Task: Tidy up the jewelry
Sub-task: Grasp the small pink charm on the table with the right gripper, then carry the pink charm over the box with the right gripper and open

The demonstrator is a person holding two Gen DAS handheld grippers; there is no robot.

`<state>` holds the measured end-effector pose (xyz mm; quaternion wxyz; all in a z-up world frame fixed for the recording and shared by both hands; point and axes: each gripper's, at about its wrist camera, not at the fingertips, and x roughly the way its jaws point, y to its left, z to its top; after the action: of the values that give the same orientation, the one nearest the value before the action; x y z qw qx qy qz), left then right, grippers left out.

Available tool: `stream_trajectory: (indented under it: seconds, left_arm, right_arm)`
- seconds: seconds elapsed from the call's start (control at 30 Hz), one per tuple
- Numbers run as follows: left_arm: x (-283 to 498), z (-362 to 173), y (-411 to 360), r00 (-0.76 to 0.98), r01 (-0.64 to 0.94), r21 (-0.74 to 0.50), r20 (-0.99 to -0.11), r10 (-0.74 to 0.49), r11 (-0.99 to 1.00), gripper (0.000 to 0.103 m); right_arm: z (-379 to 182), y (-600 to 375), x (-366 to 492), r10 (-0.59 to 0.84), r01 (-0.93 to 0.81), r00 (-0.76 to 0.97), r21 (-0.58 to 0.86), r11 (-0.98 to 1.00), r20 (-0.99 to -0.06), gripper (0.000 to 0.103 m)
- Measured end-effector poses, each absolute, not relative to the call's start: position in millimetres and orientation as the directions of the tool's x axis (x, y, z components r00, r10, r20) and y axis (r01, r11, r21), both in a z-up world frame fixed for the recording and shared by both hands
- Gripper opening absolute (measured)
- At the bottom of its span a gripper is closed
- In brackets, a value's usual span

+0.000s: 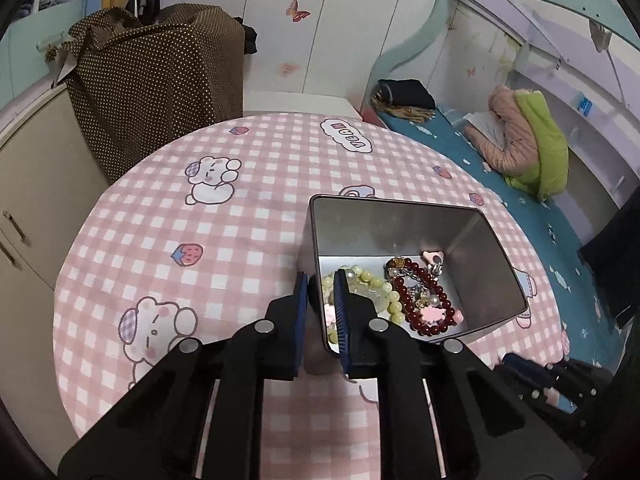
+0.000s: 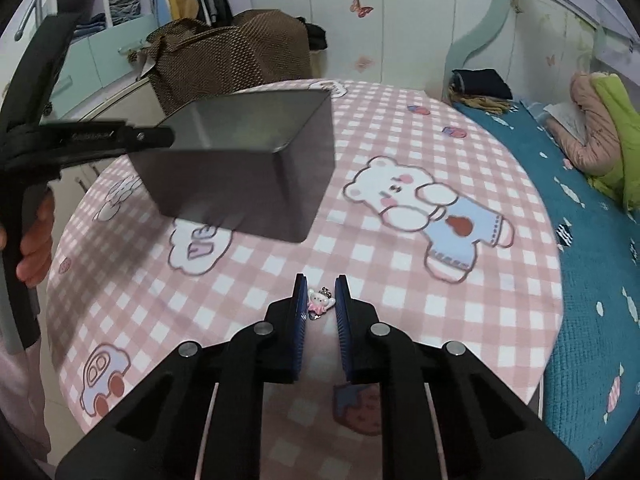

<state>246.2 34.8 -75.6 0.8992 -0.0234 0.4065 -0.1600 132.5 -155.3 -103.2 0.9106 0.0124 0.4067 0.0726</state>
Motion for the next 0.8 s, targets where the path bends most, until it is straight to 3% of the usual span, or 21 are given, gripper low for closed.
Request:
stream_trajectory:
  seconds: [0.5,0.8]
  left_arm:
    - [245.7,-75.8,36.5,0.620,0.265,-0.180,-0.720,-0.311,0.947,0.011]
    - [244.8,-75.0,35.5,0.626,0.266,-0.170,-0.718,-0.304,0.949,0.011]
  right_arm:
    - [-17.2,-148.3,167.6,0.155,-0.125,0.821,0.091,0.988,-0.549,0.013]
    - [-21.9,-119.2,190.6,0.230,-0.203,0.784,0.112,0.973,-0.576,0.014]
